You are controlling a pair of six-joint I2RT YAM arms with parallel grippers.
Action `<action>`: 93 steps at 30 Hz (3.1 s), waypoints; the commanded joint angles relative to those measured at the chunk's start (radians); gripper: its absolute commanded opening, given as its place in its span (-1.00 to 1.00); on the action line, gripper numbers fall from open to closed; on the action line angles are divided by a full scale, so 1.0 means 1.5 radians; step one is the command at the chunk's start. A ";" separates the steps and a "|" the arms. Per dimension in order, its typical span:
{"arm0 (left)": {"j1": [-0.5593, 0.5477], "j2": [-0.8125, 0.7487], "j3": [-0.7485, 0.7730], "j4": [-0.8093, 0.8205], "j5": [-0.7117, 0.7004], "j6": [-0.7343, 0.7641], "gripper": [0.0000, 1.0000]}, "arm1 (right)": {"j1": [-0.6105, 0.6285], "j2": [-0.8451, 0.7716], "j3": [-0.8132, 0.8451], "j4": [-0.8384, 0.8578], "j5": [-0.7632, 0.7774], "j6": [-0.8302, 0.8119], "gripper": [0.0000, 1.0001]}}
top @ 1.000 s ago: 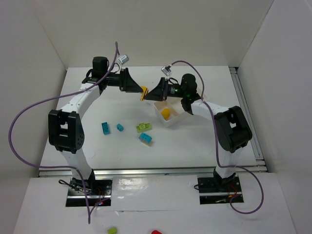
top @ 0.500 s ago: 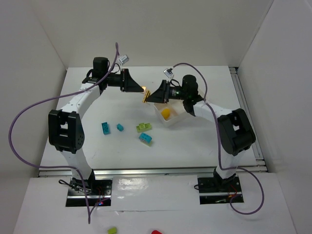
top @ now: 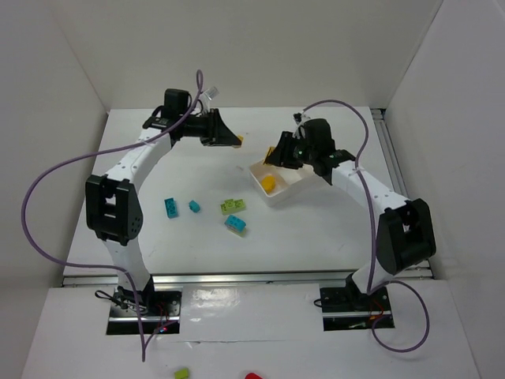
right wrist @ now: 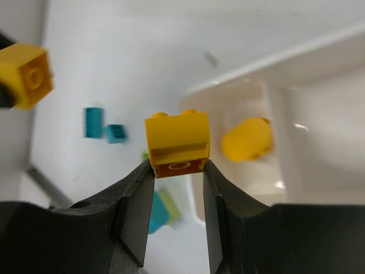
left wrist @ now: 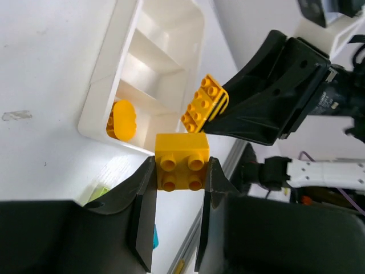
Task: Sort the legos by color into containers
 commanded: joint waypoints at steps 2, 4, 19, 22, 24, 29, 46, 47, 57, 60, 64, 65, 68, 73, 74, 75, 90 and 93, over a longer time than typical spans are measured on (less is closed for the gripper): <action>-0.051 0.029 0.029 -0.078 -0.129 0.014 -1.00 | 0.001 0.016 0.038 -0.158 0.188 -0.063 -0.76; -0.060 0.029 0.029 -0.078 -0.151 0.001 -1.00 | 0.008 0.031 0.038 -0.159 0.195 -0.070 -0.76; -0.129 0.094 0.123 -0.169 -0.273 0.007 -1.00 | 0.069 0.062 0.083 -0.183 0.232 -0.131 0.20; -0.146 0.122 0.159 -0.203 -0.303 0.014 -1.00 | 0.069 0.012 0.062 -0.183 0.310 -0.131 0.25; -0.167 0.138 0.180 -0.215 -0.328 0.021 -1.00 | 0.059 -0.044 0.043 -0.183 0.352 -0.110 0.27; -0.202 0.174 0.223 -0.241 -0.381 0.021 -1.00 | -0.002 -0.167 -0.046 -0.183 0.443 -0.064 0.49; -0.208 0.138 0.313 -0.337 -0.513 0.056 0.28 | -0.035 -0.204 -0.064 -0.197 0.440 -0.051 0.57; -0.202 0.129 0.293 -0.344 -0.530 0.056 0.07 | -0.035 -0.198 -0.064 -0.190 0.431 -0.051 0.57; -0.014 -0.162 -0.160 -0.325 -0.833 -0.111 0.72 | -0.028 -0.171 -0.052 -0.177 0.416 -0.058 0.59; 0.041 -0.206 -0.258 -0.293 -0.796 -0.117 0.80 | -0.021 -0.159 -0.052 -0.170 0.408 -0.064 0.61; 0.078 -0.180 -0.317 -0.248 -0.744 -0.124 0.69 | -0.015 -0.145 -0.052 -0.164 0.385 -0.064 0.61; 0.086 -0.171 -0.317 -0.235 -0.736 -0.130 0.69 | -0.015 -0.145 -0.052 -0.164 0.385 -0.064 0.61; 0.086 -0.141 -0.330 -0.211 -0.727 -0.130 0.64 | -0.015 -0.145 -0.046 -0.164 0.385 -0.064 0.61; 0.098 -0.079 -0.330 -0.196 -0.720 -0.142 0.47 | -0.015 -0.145 -0.046 -0.177 0.398 -0.064 0.64; 0.098 -0.073 -0.330 -0.196 -0.720 -0.142 0.40 | -0.015 -0.145 -0.046 -0.177 0.398 -0.064 0.64; 0.098 -0.065 -0.330 -0.190 -0.713 -0.142 0.37 | -0.015 -0.145 -0.046 -0.177 0.404 -0.064 0.64; 0.055 -0.096 -0.205 -0.232 -0.677 -0.087 -1.00 | 0.074 -0.077 0.039 -0.173 0.293 -0.150 0.66; 0.047 -0.102 -0.142 -0.269 -0.734 -0.081 -1.00 | 0.199 -0.015 0.093 -0.160 0.288 -0.219 0.69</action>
